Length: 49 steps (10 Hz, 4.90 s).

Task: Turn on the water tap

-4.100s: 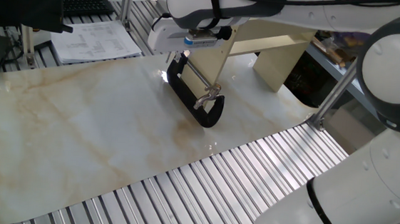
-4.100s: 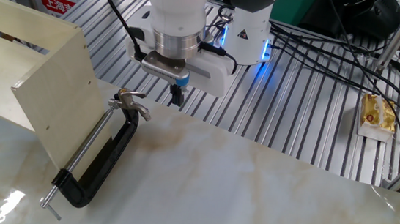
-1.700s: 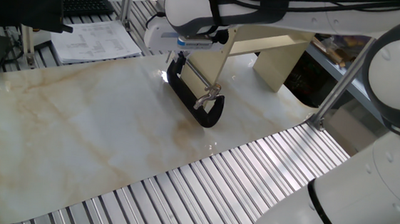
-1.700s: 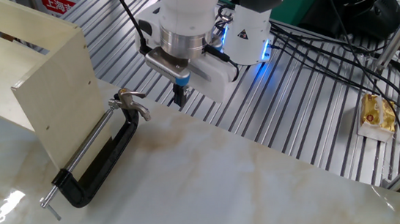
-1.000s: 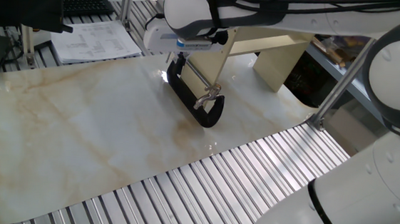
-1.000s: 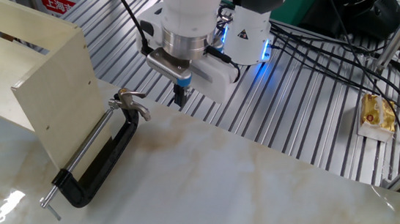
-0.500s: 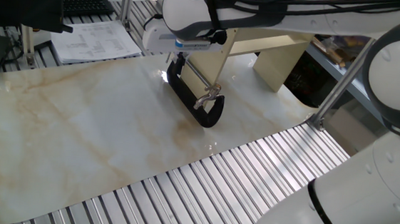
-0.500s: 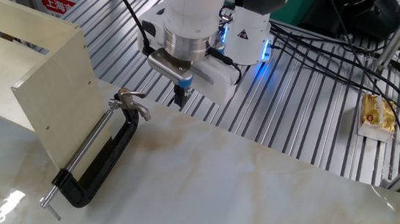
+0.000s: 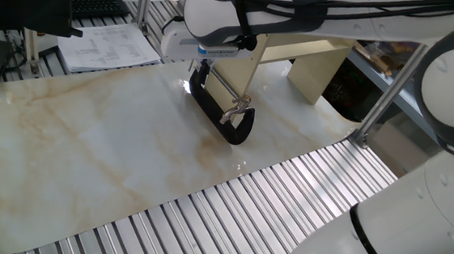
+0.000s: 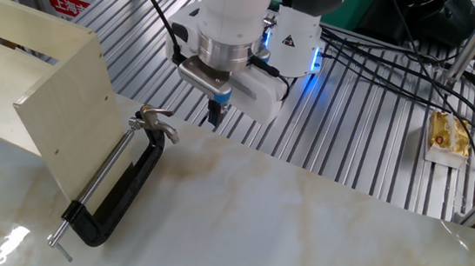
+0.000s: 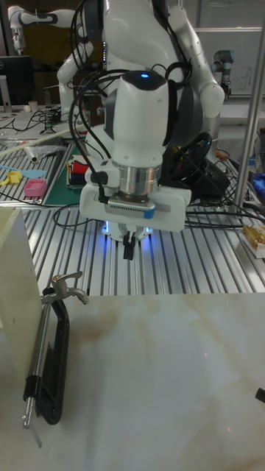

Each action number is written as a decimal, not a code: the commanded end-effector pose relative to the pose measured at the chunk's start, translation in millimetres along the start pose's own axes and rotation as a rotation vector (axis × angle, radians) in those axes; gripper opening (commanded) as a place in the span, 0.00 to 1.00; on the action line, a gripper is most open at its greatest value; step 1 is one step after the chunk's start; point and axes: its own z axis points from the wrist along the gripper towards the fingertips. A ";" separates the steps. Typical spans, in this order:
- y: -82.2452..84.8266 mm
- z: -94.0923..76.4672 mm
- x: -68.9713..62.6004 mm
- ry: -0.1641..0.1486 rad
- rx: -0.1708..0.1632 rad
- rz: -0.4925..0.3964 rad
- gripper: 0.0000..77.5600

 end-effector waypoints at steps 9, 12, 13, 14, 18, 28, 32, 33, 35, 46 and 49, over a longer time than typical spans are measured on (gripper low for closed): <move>-2.5 -7.7 -23.4 0.018 -0.045 0.023 0.00; -6.7 -7.6 -37.2 -0.013 -0.054 -0.011 0.00; -8.9 -5.3 -38.8 -0.025 -0.059 0.005 0.00; -11.5 -3.5 -40.3 -0.020 -0.058 -0.008 0.00; -16.0 3.2 -35.4 0.077 -0.028 -0.050 0.00; -48.6 9.0 2.5 0.069 0.027 0.303 0.00; -54.5 19.6 -14.9 0.040 0.106 0.346 0.00; -65.8 26.2 -20.8 0.043 0.098 0.345 0.00; -67.7 34.7 -25.3 0.044 0.094 0.357 0.00; -80.6 64.4 -29.4 0.060 0.171 0.332 0.00; -80.5 64.6 -29.0 0.081 0.174 0.330 0.00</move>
